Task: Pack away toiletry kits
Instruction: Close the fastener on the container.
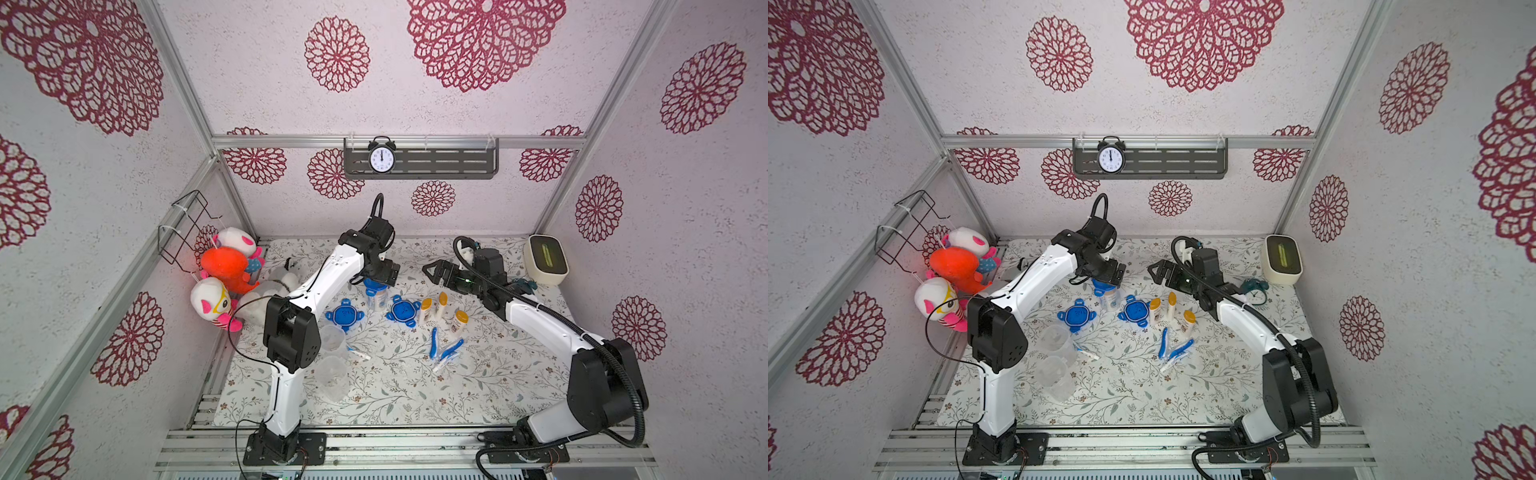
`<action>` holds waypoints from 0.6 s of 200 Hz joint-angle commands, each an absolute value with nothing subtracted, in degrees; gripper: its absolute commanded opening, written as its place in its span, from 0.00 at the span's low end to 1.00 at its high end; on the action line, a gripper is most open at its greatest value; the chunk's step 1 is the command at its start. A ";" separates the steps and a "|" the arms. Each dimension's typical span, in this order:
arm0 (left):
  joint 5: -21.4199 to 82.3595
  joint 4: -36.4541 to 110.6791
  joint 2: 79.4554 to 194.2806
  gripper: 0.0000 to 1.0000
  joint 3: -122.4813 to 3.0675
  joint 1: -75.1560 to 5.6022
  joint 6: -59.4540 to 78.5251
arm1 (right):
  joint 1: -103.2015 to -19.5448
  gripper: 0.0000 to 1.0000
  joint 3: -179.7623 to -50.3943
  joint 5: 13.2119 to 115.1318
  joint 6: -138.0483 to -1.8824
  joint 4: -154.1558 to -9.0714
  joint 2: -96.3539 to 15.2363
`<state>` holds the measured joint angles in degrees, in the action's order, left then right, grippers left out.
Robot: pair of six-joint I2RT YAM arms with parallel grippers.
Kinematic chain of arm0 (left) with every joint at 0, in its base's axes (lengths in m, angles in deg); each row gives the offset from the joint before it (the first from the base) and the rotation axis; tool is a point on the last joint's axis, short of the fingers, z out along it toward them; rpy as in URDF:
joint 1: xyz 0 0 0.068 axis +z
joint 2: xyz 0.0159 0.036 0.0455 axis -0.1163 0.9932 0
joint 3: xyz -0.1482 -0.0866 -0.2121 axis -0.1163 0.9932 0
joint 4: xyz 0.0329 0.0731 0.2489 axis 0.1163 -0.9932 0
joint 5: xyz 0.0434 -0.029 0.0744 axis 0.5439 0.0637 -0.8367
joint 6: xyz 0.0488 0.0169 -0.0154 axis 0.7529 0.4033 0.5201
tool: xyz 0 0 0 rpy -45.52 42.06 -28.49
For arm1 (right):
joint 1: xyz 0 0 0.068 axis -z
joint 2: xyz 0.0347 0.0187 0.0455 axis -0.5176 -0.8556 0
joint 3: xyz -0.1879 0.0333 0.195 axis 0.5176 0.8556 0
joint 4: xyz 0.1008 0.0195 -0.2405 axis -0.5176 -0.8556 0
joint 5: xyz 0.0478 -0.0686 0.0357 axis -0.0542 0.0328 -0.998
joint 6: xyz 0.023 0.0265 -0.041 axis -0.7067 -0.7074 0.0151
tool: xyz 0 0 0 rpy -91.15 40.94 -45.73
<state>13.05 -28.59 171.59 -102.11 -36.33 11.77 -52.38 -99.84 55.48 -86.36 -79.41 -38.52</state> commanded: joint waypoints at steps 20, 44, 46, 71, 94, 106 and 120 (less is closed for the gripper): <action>10.57 -22.78 159.89 0.98 -95.23 -34.57 10.88 | -53.81 0.99 -103.13 56.07 -64.22 -79.40 -37.73; 13.92 -15.27 153.60 0.98 -86.24 -31.66 9.49 | -55.87 0.99 -107.31 50.75 -54.33 -82.77 -40.89; 14.55 -14.59 153.27 0.98 -85.67 -31.38 9.34 | -56.11 0.99 -107.84 50.35 -53.77 -83.21 -41.25; 19.13 -8.65 150.36 0.98 -78.35 -27.79 8.12 | -59.36 0.99 -115.48 49.19 -45.42 -90.08 -45.88; 23.24 -1.29 148.73 0.99 -72.42 -25.64 7.63 | -62.04 0.99 -121.03 47.86 -39.26 -94.00 -49.96; 26.06 2.81 148.32 0.99 -69.66 -24.75 7.09 | -63.29 0.99 -123.19 48.00 -36.38 -95.12 -51.94; 27.83 5.06 148.68 0.99 -68.31 -24.40 6.98 | -64.67 0.99 -125.08 48.84 -34.51 -95.20 -53.93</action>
